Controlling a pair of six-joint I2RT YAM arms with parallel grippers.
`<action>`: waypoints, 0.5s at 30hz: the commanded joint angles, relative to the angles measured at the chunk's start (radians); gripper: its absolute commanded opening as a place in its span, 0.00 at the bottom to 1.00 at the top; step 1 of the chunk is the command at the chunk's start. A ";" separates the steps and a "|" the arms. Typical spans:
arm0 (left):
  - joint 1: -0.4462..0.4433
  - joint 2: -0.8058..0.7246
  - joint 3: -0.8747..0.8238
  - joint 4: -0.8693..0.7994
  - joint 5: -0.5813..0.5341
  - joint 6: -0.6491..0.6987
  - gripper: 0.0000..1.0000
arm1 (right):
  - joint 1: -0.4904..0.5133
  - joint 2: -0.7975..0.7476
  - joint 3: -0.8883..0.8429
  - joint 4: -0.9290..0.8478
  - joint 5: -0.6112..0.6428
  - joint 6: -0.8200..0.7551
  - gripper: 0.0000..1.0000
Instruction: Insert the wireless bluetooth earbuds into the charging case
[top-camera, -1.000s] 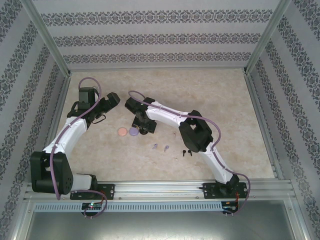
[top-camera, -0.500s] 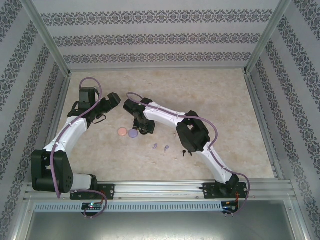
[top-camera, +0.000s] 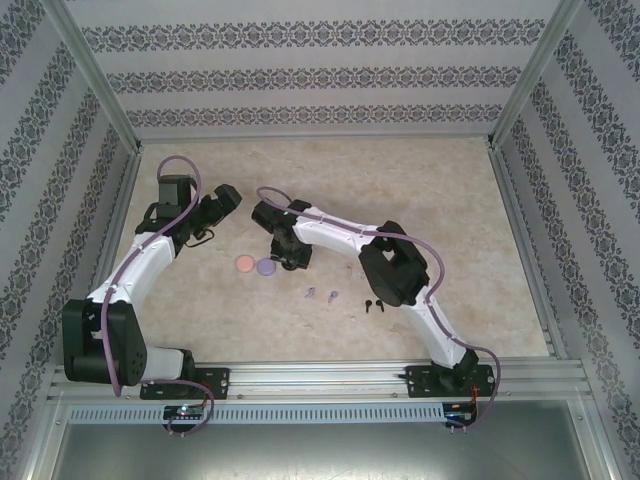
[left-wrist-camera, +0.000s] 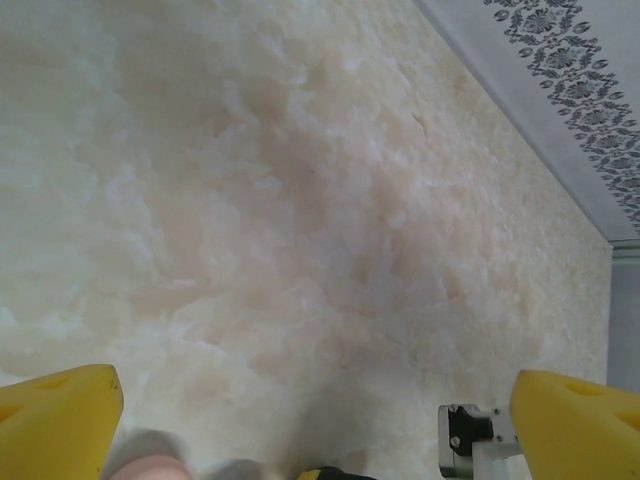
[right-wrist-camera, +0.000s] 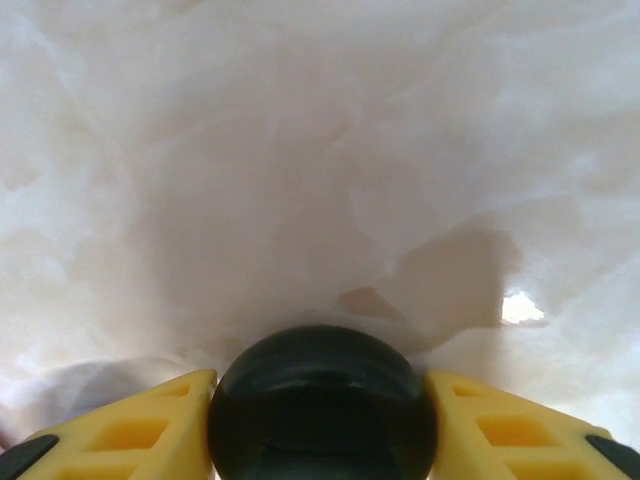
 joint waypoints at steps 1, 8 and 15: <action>-0.018 -0.002 -0.052 0.102 0.071 -0.040 0.99 | -0.039 -0.114 -0.064 0.044 0.023 -0.027 0.42; -0.055 0.012 -0.175 0.458 0.194 -0.030 0.99 | -0.188 -0.281 -0.237 0.242 -0.047 0.031 0.42; -0.196 0.119 -0.224 0.756 0.203 -0.027 0.99 | -0.317 -0.324 -0.280 0.348 -0.143 0.151 0.44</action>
